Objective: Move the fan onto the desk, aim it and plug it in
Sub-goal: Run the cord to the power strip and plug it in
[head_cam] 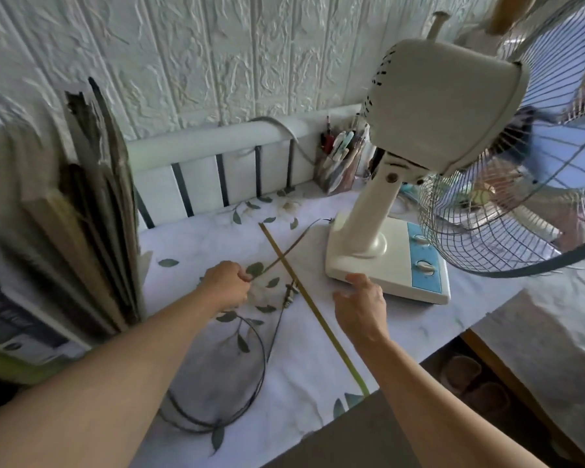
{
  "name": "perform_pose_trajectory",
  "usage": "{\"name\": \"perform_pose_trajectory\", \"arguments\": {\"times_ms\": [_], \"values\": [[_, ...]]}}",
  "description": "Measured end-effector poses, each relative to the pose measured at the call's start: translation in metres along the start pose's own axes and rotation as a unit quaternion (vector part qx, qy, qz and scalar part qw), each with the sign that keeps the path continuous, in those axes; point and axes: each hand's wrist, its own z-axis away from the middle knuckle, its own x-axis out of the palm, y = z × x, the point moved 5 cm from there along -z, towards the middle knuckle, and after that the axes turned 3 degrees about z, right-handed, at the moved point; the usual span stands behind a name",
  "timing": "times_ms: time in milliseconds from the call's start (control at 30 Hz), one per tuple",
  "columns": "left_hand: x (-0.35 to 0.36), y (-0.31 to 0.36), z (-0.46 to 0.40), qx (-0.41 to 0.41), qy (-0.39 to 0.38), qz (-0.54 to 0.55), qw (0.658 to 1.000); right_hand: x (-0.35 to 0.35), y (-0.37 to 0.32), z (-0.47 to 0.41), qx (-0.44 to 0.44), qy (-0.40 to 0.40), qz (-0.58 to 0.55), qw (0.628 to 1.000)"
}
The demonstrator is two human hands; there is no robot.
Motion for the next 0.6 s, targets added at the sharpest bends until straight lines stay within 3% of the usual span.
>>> {"name": "perform_pose_trajectory", "arguments": {"times_ms": [100, 233, 333, 500, 600], "values": [[-0.026, -0.012, 0.024, -0.003, 0.006, 0.034, 0.999, 0.012, -0.025, 0.008, -0.03, -0.039, 0.015, 0.999], [-0.055, -0.013, 0.063, -0.006, 0.005, 0.07, 0.997, 0.031, -0.072, 0.034, -0.141, -0.117, 0.031, 0.983], [-0.071, -0.003, 0.095, -0.002, 0.019, 0.107, 0.994, 0.036, -0.099, 0.052, -0.215, -0.162, 0.048, 0.962], [-0.099, 0.011, 0.156, 0.013, 0.05, 0.196, 0.979, 0.034, -0.135, 0.08, -0.337, -0.197, 0.17, 0.905], [-0.115, 0.018, 0.187, 0.029, 0.066, 0.199, 0.977, 0.028, -0.149, 0.102, -0.381, -0.236, 0.149, 0.881]]}}
